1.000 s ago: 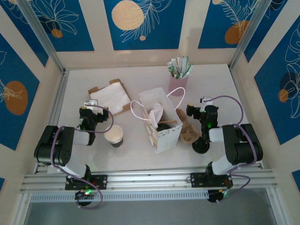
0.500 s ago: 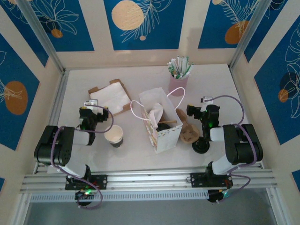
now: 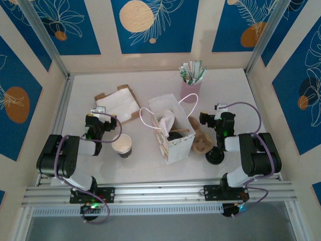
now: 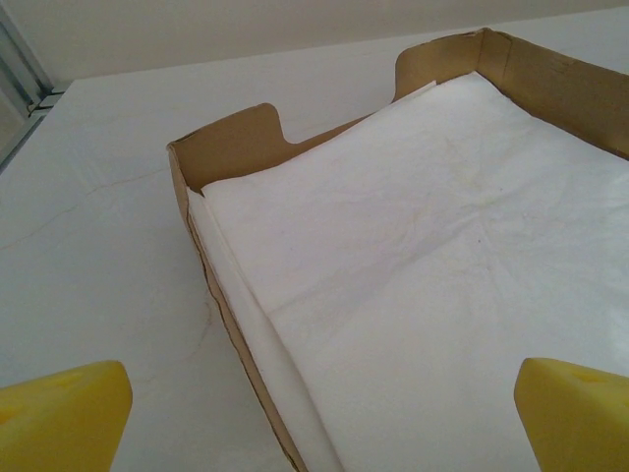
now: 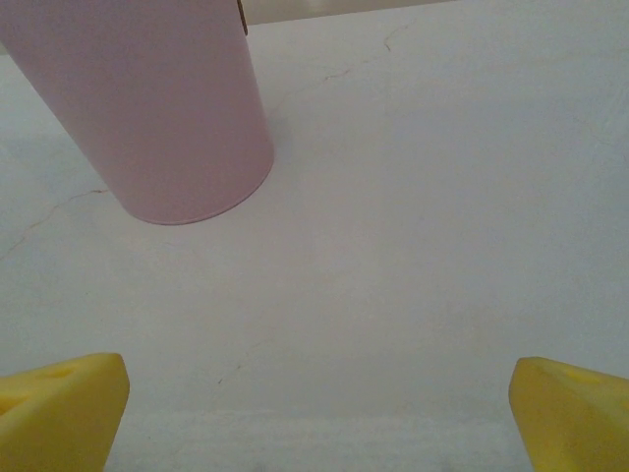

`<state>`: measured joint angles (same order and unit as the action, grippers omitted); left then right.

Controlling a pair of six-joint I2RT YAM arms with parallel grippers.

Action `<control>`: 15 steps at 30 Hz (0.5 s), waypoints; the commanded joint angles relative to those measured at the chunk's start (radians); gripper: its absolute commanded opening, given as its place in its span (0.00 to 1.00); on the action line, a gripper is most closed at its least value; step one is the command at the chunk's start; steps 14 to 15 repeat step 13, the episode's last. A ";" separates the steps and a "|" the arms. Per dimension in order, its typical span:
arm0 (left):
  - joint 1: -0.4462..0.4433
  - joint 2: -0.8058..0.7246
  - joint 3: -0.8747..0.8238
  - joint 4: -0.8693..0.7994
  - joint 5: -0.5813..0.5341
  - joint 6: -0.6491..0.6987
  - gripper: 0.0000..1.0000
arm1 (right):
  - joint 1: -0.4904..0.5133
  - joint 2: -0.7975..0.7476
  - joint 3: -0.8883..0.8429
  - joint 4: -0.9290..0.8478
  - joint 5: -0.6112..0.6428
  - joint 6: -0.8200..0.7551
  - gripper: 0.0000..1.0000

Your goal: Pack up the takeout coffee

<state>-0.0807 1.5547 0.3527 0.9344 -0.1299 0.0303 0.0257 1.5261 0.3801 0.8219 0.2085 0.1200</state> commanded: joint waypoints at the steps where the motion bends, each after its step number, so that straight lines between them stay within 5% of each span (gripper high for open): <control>1: 0.004 0.007 0.018 0.007 0.026 0.013 1.00 | -0.003 -0.003 0.021 0.013 -0.006 -0.003 0.99; 15: 0.005 0.005 0.017 0.009 0.028 0.013 1.00 | -0.004 -0.004 0.021 0.013 -0.009 -0.002 0.99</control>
